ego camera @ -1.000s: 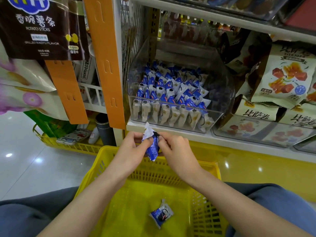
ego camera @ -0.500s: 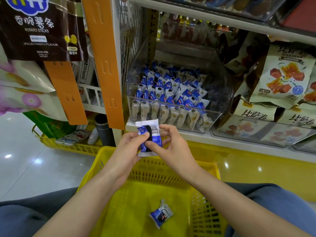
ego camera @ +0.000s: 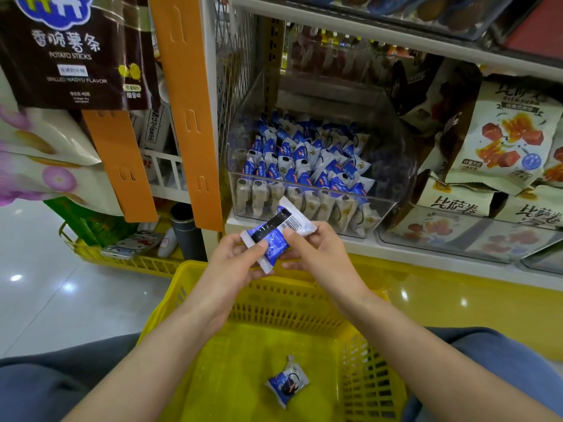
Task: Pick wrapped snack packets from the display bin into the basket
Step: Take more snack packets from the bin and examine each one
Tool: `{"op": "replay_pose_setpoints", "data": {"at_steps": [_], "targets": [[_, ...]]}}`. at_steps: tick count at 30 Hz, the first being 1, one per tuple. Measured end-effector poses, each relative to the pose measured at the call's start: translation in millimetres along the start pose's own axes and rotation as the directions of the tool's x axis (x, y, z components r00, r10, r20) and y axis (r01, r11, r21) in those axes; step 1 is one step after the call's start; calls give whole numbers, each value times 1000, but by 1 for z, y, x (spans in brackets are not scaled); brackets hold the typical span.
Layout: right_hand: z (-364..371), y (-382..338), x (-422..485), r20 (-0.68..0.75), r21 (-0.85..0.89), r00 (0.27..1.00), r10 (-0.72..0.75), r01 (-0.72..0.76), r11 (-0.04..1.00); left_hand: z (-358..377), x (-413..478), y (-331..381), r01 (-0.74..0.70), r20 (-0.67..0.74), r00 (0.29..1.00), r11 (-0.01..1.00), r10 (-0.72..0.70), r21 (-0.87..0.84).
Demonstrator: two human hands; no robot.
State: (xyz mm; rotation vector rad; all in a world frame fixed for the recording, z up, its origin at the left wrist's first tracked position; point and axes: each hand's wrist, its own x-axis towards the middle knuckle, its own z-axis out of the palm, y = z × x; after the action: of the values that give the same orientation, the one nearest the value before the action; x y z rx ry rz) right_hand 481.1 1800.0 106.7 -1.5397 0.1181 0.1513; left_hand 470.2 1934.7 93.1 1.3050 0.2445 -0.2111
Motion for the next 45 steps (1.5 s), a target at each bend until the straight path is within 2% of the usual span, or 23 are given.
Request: {"op": "replay_pose_setpoints", "data": {"at_steps": [3, 7, 10, 12, 14, 17, 19, 21, 22, 23, 24, 26, 28, 30, 33, 37, 41, 45], "targets": [[0, -2, -2, 46, 9, 997, -56, 56, 998, -3, 1, 2, -32, -40, 999, 999, 33, 27], [-1, -1, -4, 66, -151, 977, -202, 210, 966, -11, 5, 7, -114, -58, 990, 973, 127, 200], [-5, 1, -3, 47, -236, 962, -269, 272, 933, -14, 7, 7, -180, -43, 978, 930, 204, 320], [-5, 3, -4, 42, -314, 938, -345, 340, 886, -15, 10, 4, -165, -75, 975, 914, 207, 370], [-6, 5, -5, 89, -439, 889, -448, 439, 784, -12, 11, 4, -52, -112, 989, 948, 92, 315], [-8, 7, -7, 242, -574, 795, -557, 580, 578, -9, 11, 9, 98, -26, 995, 995, -98, 18], [-8, 6, -9, 360, -665, 745, -562, 627, 405, -10, 11, 9, 97, 65, 994, 989, -90, -111], [-6, 5, -11, 507, -737, 669, -543, 664, 130, -10, 9, 9, 70, 91, 994, 984, -55, -164], [-6, 6, -11, 563, -735, 643, -519, 677, 41, -9, 9, 10, 51, 72, 997, 986, -40, -159], [-5, 8, -11, 590, -720, 638, -495, 693, 34, -9, 8, 10, 32, 43, 999, 989, -26, -147], [-4, 9, -12, 587, -704, 649, -484, 704, 91, -10, 8, 9, 12, 17, 1000, 991, -10, -130], [-3, 9, -13, 477, -655, 735, -482, 663, 362, -10, 7, 9, -22, -9, 1000, 996, 21, -83], [-1, 6, -12, 286, -552, 849, -445, 525, 648, -8, 5, 10, -43, 11, 999, 998, 43, -48], [0, 2, -8, 138, -430, 921, -364, 387, 816, -6, 2, 11, -93, 71, 993, 995, 95, -29], [-2, 0, -3, 131, -375, 953, -274, 303, 876, -5, 0, 12, -178, 142, 976, 981, 166, 79], [-4, -2, 0, 154, -301, 963, -222, 259, 918, -6, 2, 14, -230, 117, 971, 951, 209, 206], [-5, -3, -1, 102, -241, 962, -253, 271, 932, -4, 2, 15, -204, 112, 977, 954, 183, 220], [-8, -11, -6, 145, -330, 928, -342, 371, 868, -4, 3, 18, -241, 119, 968, 950, 221, 198]]}}
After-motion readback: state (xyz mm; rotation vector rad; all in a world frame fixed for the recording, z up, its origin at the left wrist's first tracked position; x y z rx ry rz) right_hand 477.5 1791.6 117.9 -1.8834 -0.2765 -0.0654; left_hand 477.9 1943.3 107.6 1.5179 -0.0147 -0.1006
